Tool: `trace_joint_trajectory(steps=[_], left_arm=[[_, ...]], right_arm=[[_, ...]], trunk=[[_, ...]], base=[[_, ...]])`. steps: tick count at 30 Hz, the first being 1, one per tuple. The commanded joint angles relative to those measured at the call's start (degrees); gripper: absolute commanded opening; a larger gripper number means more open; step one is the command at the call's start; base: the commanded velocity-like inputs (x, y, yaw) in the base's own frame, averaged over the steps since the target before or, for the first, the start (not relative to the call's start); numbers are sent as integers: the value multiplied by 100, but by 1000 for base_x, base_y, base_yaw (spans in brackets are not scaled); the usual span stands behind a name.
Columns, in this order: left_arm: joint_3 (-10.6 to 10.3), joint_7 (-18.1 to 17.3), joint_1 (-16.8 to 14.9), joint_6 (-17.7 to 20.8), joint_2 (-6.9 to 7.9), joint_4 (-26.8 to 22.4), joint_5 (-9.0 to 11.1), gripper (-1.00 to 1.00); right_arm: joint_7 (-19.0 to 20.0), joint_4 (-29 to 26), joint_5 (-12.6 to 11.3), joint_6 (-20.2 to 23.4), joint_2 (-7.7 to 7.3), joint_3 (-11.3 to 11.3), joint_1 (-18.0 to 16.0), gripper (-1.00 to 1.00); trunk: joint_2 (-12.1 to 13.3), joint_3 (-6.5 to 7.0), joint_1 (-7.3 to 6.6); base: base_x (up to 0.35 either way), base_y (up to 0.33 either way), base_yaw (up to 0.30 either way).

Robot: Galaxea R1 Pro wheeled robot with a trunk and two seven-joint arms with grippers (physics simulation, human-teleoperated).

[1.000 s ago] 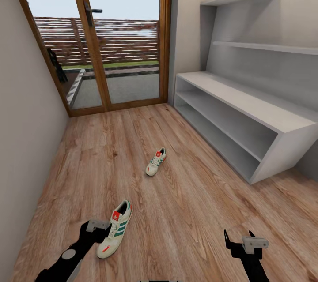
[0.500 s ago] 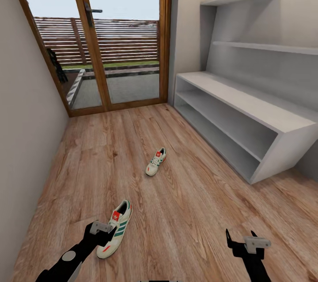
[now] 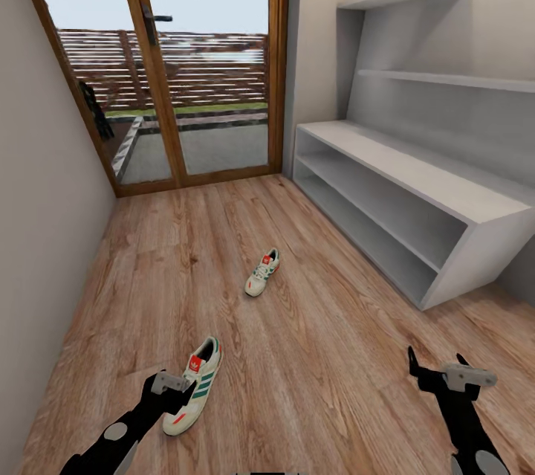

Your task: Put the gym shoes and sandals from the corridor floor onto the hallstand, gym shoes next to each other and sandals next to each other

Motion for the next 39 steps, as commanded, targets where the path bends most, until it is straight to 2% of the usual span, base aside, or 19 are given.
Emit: trace_joint_trajectory(steps=[1, 2, 3, 8, 12, 22, 29, 39], left_arm=[[0, 0, 0, 0, 0, 0, 0, 100], [3, 0, 0, -1, 0, 0, 4, 100], [3, 0, 0, -1, 0, 0, 4, 100], [7, 0, 0, -2, 0, 0, 15, 100], [13, 0, 0, -7, 3, 0, 26, 100], [62, 0, -4, -8, 33, -4, 52, 100], [100, -5, -8, -6, 285, -1, 271, 100], [97, -9, -9, -16, 346, 0, 367, 100]], right_arm=[[4, -24, 0, 14, 1, -5, 7, 100], [115, -416, -1, 243, 14, -91, 193, 100], [115, -416, -1, 243, 14, -91, 193, 100], [252, -907, -7, 503, 38, -204, 603, 100], [295, -1036, -6, 579, 48, -235, 731, 100], [321, -1104, -8, 619, 46, -257, 801, 100], [327, -1119, -11, 628, 46, -298, 817, 100], [328, -1114, -13, 630, 46, -305, 819, 100]], trunk=[[0, 0, 0], [0, 0, 0], [0, 0, 0], [0, 0, 0], [0, 0, 0], [0, 0, 0], [0, 0, 0], [0, -53, 0]], base=[[0, 0, 0], [0, 0, 0], [0, 0, 0], [0, 0, 0], [0, 0, 0], [0, 0, 0], [0, 0, 0], [0, 0, 0]])
